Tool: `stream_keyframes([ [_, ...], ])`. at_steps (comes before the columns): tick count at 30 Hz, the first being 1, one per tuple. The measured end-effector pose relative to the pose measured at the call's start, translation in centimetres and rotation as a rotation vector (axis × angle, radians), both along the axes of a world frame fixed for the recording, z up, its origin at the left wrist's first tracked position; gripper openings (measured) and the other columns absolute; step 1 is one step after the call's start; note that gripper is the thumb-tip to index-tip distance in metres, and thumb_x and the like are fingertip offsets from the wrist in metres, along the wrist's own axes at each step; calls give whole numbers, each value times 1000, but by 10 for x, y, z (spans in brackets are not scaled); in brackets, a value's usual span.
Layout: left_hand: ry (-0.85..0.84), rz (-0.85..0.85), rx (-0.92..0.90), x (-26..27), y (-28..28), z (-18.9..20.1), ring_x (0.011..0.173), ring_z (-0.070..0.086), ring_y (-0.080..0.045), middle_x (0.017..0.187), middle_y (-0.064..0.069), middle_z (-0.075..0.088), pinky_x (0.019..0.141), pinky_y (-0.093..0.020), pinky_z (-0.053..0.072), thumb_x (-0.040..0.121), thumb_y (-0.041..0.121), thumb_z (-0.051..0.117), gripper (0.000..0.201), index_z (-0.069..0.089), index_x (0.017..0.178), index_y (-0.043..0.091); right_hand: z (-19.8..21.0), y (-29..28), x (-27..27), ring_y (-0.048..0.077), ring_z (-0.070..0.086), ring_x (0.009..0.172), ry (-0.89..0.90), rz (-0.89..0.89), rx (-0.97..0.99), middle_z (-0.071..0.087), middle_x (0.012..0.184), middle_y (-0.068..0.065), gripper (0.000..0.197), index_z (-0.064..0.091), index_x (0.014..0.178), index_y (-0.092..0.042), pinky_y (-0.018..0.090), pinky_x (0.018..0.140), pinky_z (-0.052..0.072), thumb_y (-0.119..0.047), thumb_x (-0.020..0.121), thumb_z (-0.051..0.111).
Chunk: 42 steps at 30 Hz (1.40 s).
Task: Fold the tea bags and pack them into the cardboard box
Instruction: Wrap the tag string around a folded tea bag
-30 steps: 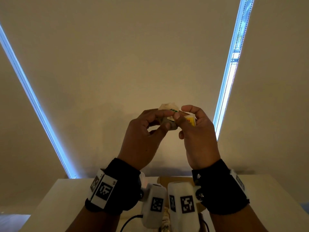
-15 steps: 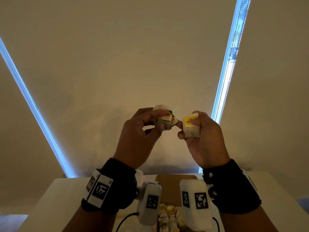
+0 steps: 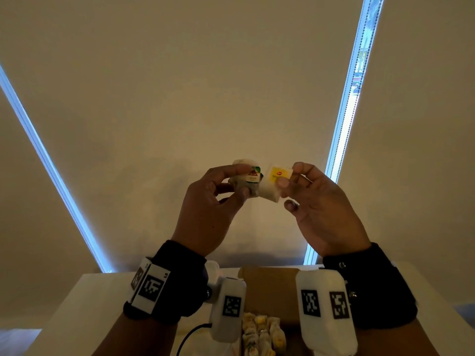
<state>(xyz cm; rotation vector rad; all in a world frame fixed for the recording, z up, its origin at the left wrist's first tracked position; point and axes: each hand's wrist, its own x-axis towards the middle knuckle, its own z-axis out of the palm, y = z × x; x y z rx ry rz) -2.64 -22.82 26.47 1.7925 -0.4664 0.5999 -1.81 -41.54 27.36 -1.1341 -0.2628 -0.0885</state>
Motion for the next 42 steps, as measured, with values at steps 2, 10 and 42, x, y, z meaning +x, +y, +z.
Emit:
stream_keyframes([
  [2, 6, -16, 10, 1, -2, -1, 101, 66, 8, 117, 23, 68, 77, -7, 51, 90, 8, 74, 39, 65, 119, 32, 3, 4, 0, 13, 62, 73, -30, 49, -31, 71, 84, -3, 30, 60, 95, -20, 29, 67, 41, -15, 69, 74],
  [10, 5, -57, 42, 4, -3, -1, 102, 68, 1, 117, 20, 70, 82, -10, 52, 87, 16, 76, 42, 63, 124, 31, -2, 13, 7, 3, 67, 74, -225, -175, -314, 72, 82, -7, 17, 66, 85, -19, 15, 63, 50, -3, 86, 73],
  [42, 259, -144, -95, 10, -12, -20, 104, 72, -15, 121, 3, 69, 89, -35, 60, 86, 13, 78, 45, 60, 126, 24, -30, 5, 22, 14, 71, 101, -314, -310, -576, 73, 110, -5, 32, 69, 110, -31, 31, 93, 59, -12, 86, 78],
])
